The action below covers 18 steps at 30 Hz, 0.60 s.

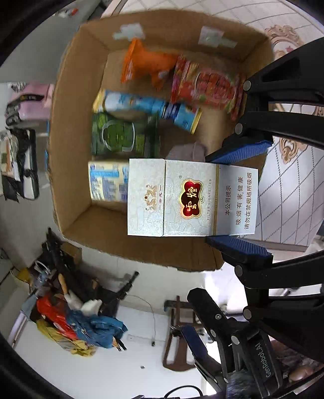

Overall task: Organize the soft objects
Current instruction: 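Carry the cigarette pack into the cardboard box and open the right gripper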

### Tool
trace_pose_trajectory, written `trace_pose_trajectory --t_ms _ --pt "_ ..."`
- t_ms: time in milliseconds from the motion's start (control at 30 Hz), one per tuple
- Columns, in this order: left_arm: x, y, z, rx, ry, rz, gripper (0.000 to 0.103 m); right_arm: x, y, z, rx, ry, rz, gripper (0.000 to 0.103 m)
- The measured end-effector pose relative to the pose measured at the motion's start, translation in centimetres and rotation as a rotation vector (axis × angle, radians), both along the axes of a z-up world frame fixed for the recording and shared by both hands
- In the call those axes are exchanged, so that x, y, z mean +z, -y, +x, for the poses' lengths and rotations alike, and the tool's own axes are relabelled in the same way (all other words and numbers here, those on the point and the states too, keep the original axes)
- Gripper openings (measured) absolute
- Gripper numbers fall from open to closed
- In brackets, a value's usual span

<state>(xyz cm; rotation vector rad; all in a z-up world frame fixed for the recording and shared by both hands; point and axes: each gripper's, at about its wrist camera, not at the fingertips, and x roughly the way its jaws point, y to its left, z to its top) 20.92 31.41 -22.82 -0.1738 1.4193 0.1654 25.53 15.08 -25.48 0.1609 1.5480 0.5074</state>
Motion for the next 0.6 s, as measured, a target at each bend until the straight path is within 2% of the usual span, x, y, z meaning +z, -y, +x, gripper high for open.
trace_pose_trajectory --t_ms 67,200,333,467,533,600 --pt "-0.2 -0.3 0.1 0.006 -0.003 -0.001 0.098 -0.5 -0.4 0.4 0.014 -0.003 0.006 0.061" --pt "0.0 -0.1 0.2 0.003 0.0 -0.01 0.098 -0.7 -0.1 0.7 0.004 -0.007 0.009 0.072" --pt "0.4 1.1 0.3 -0.015 0.007 -0.017 0.098 -0.3 1.5 0.9 -0.022 0.003 -0.001 0.074" --pt "0.9 2.8 0.4 -0.037 0.015 -0.031 0.098 0.5 3.6 0.8 -0.047 0.038 -0.055 0.08" --pt "1.2 3.9 0.4 -0.05 0.021 -0.035 0.098 1.1 5.2 0.4 -0.065 0.075 -0.112 0.083" --pt "1.6 5.1 0.2 -0.062 0.029 -0.039 0.098 1.7 6.7 0.1 -0.086 0.108 -0.182 0.09"
